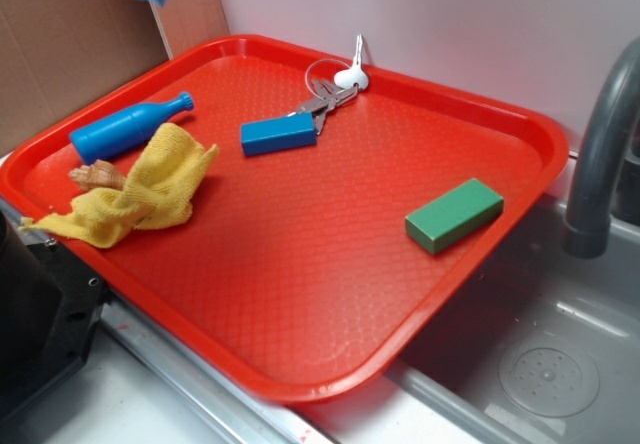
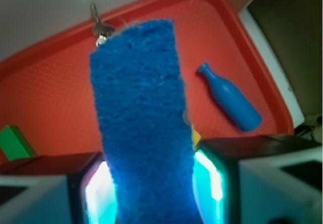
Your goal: Grab the blue sponge.
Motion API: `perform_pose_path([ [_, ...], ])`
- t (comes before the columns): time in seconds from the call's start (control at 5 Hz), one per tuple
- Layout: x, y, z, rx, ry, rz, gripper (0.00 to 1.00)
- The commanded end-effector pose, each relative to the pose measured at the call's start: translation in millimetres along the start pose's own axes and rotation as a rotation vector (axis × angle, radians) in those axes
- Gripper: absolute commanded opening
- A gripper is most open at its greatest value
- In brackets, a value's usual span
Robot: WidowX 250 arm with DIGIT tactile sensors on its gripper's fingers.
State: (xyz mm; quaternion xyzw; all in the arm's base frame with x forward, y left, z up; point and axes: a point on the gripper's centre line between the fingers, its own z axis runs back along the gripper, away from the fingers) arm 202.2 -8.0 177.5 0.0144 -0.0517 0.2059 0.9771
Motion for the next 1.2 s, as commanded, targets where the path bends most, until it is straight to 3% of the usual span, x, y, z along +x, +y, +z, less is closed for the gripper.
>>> perform_pose_path([
  [0.0, -17, -9, -7, -0.024, 0.057, -0.002, 0.0],
  [0.2, -22, -9, -9, -0.022, 0.084, 0.01, 0.0],
  [1.0, -28, -1, -16, 0.021, 0.08, 0.002, 0.0],
])
